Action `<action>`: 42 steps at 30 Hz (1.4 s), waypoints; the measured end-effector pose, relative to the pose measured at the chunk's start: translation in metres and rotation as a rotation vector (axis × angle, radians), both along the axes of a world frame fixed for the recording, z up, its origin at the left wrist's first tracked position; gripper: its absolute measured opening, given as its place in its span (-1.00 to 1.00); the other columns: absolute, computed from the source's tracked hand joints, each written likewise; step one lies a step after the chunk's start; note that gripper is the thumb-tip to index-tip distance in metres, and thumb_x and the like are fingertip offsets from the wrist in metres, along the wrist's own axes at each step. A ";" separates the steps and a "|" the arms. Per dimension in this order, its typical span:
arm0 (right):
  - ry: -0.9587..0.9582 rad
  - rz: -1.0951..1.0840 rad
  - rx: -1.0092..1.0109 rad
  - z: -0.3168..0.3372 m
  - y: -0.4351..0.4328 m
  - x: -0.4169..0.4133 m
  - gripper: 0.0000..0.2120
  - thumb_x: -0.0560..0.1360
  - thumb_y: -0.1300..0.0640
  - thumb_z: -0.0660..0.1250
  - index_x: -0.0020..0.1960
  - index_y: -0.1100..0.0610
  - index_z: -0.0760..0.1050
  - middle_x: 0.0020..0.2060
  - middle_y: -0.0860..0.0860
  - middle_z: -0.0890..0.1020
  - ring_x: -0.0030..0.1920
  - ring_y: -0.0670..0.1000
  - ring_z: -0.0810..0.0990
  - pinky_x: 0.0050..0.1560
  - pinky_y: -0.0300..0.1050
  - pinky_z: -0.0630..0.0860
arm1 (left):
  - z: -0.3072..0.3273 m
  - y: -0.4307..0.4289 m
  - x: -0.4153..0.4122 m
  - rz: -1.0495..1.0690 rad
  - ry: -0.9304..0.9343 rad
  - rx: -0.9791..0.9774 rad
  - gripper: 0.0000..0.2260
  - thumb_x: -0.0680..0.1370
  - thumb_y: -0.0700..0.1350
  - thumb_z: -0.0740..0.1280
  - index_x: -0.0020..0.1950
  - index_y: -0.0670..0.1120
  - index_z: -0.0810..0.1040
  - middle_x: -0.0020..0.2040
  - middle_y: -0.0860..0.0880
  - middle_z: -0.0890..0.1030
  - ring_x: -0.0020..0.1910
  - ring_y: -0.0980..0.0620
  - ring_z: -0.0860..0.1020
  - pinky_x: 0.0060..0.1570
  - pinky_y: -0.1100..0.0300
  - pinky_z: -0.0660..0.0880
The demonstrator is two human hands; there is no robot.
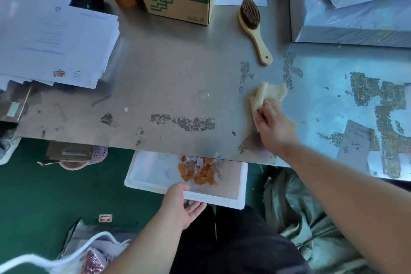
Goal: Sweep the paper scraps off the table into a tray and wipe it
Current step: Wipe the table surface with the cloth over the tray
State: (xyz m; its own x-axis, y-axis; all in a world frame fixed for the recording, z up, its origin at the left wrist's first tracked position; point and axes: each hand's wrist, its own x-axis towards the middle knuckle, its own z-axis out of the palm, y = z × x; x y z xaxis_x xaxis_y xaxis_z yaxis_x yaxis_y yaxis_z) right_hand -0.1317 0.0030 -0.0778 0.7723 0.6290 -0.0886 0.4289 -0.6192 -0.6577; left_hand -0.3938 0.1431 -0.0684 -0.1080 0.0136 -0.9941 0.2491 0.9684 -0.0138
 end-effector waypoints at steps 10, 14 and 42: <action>0.012 0.229 -0.022 -0.005 0.014 -0.112 -0.81 0.69 0.08 0.19 0.09 0.15 0.53 0.47 0.10 0.47 0.56 0.09 0.28 0.60 0.10 0.10 | 0.008 0.000 -0.003 0.031 -0.022 -0.005 -0.83 0.57 -0.25 0.37 0.11 -0.31 0.53 0.18 -0.29 0.61 0.12 -0.33 0.64 0.06 -0.22 0.65; -0.031 0.411 -0.053 -0.018 0.024 -0.161 -0.79 0.63 0.17 0.27 0.22 0.18 0.55 0.54 0.10 0.37 0.60 0.10 0.18 0.59 0.15 0.11 | 0.012 0.000 -0.006 0.028 -0.040 0.007 -0.83 0.57 -0.23 0.36 0.11 -0.29 0.53 0.18 -0.28 0.61 0.09 -0.29 0.64 0.11 -0.21 0.64; 0.159 -0.664 0.193 0.152 0.054 -0.089 -0.75 0.46 0.01 0.22 -0.34 0.09 0.37 -0.48 -0.10 0.42 -0.40 0.00 0.45 -0.31 0.04 0.40 | 0.013 0.012 -0.029 -0.029 -0.032 -0.027 -0.79 0.56 -0.25 0.34 0.17 -0.27 0.53 0.14 -0.30 0.56 0.10 -0.31 0.62 0.01 -0.21 0.67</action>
